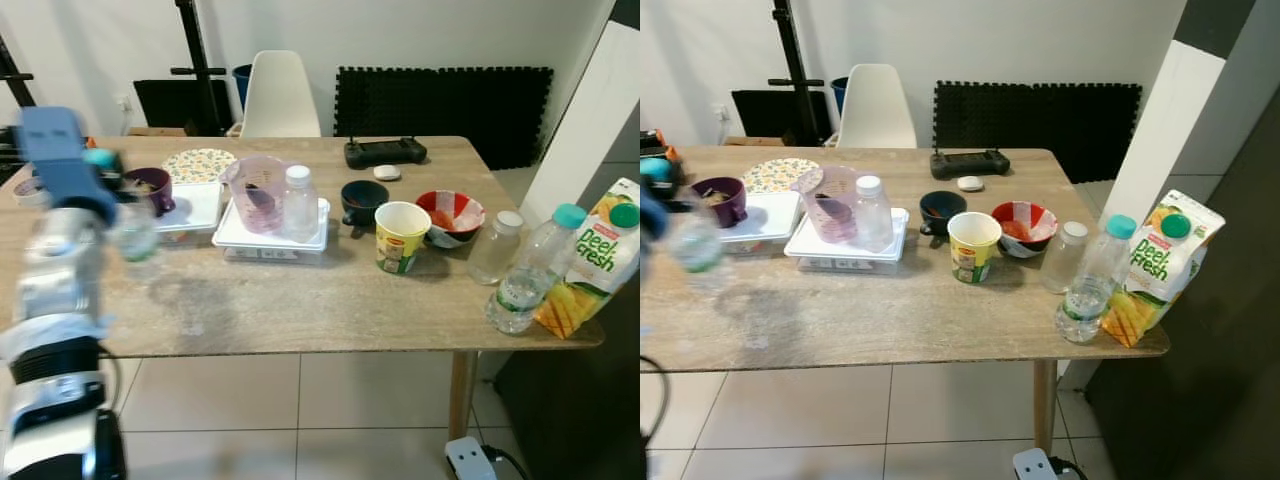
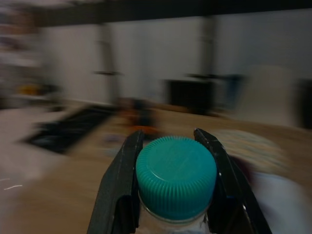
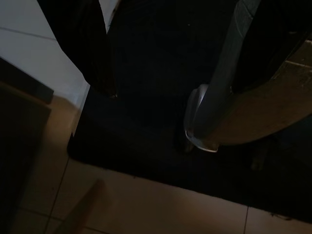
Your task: Restocking fridge
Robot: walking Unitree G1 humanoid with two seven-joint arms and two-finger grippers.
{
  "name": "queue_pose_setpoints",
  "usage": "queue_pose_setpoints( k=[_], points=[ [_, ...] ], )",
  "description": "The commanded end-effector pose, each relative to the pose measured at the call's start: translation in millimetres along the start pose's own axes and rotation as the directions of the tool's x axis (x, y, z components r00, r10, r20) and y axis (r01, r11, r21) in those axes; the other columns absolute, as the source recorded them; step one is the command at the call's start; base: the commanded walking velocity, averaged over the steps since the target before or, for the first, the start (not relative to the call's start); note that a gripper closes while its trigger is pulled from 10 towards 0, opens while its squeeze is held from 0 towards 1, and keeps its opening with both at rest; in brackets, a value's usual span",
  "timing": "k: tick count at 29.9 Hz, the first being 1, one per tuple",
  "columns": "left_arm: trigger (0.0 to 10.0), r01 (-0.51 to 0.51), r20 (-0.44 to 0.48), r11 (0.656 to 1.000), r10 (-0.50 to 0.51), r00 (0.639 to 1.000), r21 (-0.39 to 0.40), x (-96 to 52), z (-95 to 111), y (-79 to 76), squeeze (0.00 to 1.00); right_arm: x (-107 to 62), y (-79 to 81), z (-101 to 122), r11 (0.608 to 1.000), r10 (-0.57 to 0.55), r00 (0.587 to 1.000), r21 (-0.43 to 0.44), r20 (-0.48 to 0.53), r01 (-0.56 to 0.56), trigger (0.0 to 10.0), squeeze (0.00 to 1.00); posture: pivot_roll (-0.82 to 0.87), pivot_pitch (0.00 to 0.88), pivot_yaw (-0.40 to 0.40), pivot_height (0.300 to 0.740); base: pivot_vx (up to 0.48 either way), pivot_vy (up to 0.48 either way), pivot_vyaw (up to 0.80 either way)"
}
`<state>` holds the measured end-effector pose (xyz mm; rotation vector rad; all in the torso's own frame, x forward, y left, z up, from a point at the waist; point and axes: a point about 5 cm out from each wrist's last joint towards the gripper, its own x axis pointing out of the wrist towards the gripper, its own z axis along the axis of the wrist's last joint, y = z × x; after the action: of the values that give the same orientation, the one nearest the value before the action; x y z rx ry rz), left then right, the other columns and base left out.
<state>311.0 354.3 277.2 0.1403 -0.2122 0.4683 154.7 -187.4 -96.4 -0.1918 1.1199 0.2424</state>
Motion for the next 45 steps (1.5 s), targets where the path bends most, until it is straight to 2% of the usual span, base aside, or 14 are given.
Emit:
queue_pose_setpoints(
  k=[1, 3, 5, 8, 10, 12, 14, 17, 18, 25, 29, 33, 37, 45],
  points=[
    [10.0, -0.196, 0.059, 0.979, 0.192, 0.980, 0.064, -4.4, 16.6, 48.2, 0.00, -0.2, 0.3, -3.2, 1.000, 0.002, 1.000, -0.005, -0.018, -0.002, 10.0, 0.00, 0.01, 0.000, -0.031, 0.740, 0.000, 0.000, 0.00],
    [10.0, -0.363, 0.081, 0.925, 0.356, 0.931, 0.109, -13.5, 19.1, 94.0, 0.00, 0.0, 0.5, -2.4, 1.000, 0.004, 1.000, -0.012, -0.018, -0.005, 10.0, 0.00, 0.01, 0.000, -0.034, 0.740, 0.000, 0.000, 0.00],
    [10.0, -0.363, 0.081, 0.925, 0.356, 0.931, 0.109, -13.5, 19.1, 94.0, 0.00, 0.0, 0.5, -2.4, 1.000, 0.004, 1.000, -0.012, -0.018, -0.005, 10.0, 0.00, 0.01, 0.000, -0.034, 0.740, 0.000, 0.000, 0.00],
    [10.0, -0.526, 0.061, 0.833, 0.524, 0.850, 0.172, -31.3, 7.0, 143.5, 0.00, 0.3, 1.4, -1.2, 1.000, 0.008, 1.000, -0.023, -0.019, -0.009, 10.0, 0.00, 0.03, 0.000, -0.035, 0.740, 0.000, 0.000, 0.00],
    [10.0, -0.672, -0.052, 0.696, 0.703, 0.709, 0.254, -69.6, -34.0, 196.4, 0.00, 0.9, 3.6, 0.6, 0.999, 0.014, 1.000, -0.031, -0.018, -0.014, 10.0, 0.00, 0.04, 0.000, -0.037, 0.740, 0.000, 0.000, 0.00],
    [10.0, -0.672, -0.052, 0.696, 0.703, 0.709, 0.254, -69.6, -34.0, 196.4, 0.00, 0.9, 3.6, 0.6, 0.999, 0.014, 1.000, -0.031, -0.018, -0.014, 10.0, 0.00, 0.04, 0.000, -0.037, 0.740, 0.000, 0.000, 0.00],
    [10.0, -0.706, -0.222, 0.616, 0.787, 0.576, 0.350, -114.8, -90.9, 217.9, 0.00, 1.3, 5.0, 1.4, 0.999, 0.018, 1.000, -0.039, -0.019, -0.019, 10.0, 0.00, 0.04, 0.000, -0.042, 0.740, 0.000, 0.000, 0.00],
    [10.0, -0.708, -0.277, 0.599, 0.801, 0.531, 0.374, -131.1, -108.3, 221.7, 0.00, 1.3, 5.3, 1.5, 0.999, 0.019, 1.000, -0.042, -0.020, -0.020, 10.0, 0.00, 0.04, 0.000, -0.042, 0.740, 0.000, 0.000, 0.00],
    [10.0, -0.673, -0.431, 0.603, 0.791, 0.435, 0.428, -169.1, -157.7, 211.0, 0.00, 1.2, 4.8, 1.1, 0.999, 0.018, 1.000, -0.045, -0.022, -0.019, 10.0, 0.00, 0.05, 0.000, -0.042, 0.740, 0.000, 0.000, 0.00],
    [10.0, -0.520, -0.750, 0.728, 0.622, 0.226, 0.446, -266.1, -254.4, 146.4, 0.00, 0.5, 2.3, -1.1, 0.999, 0.010, 1.000, -0.048, -0.029, -0.012, 10.0, 0.00, 0.04, 0.000, -0.049, 0.740, 0.000, 0.000, 0.00],
    [10.0, -0.422, -0.821, 0.799, 0.539, 0.186, 0.429, -290.2, -275.9, 114.6, 0.00, 0.2, 0.9, -2.1, 0.999, 0.006, 0.999, -0.053, -0.034, -0.007, 10.0, 0.00, 0.04, 0.000, -0.050, 0.740, 0.000, 0.000, 0.00],
    [10.0, -0.017, -0.948, 0.957, 0.289, 0.136, 0.290, -331.5, -307.1, 31.3, 0.00, -0.6, -2.4, -4.4, 0.998, -0.010, 0.999, -0.064, -0.045, 0.007, 10.0, 0.00, 0.01, 0.000, -0.045, 0.740, 0.000, 0.000, 0.00],
    [10.0, 0.140, -0.967, 0.963, 0.211, 0.142, 0.231, -336.1, -311.1, 7.8, 0.00, -0.9, -4.0, -5.0, 0.998, -0.018, 0.999, -0.063, -0.047, 0.015, 10.0, 0.00, 0.00, 0.000, -0.038, 0.740, 0.000, 0.000, 0.00],
    [10.0, 0.572, -0.979, 0.811, 0.005, 0.205, 0.124, -317.6, -313.1, -48.3, 0.00, -2.0, -6.9, -11.0, 0.997, -0.051, 0.997, -0.053, -0.065, 0.047, 10.0, 0.00, -0.03, 0.000, -0.017, 0.740, -0.289, 0.000, 0.00]
  ],
)
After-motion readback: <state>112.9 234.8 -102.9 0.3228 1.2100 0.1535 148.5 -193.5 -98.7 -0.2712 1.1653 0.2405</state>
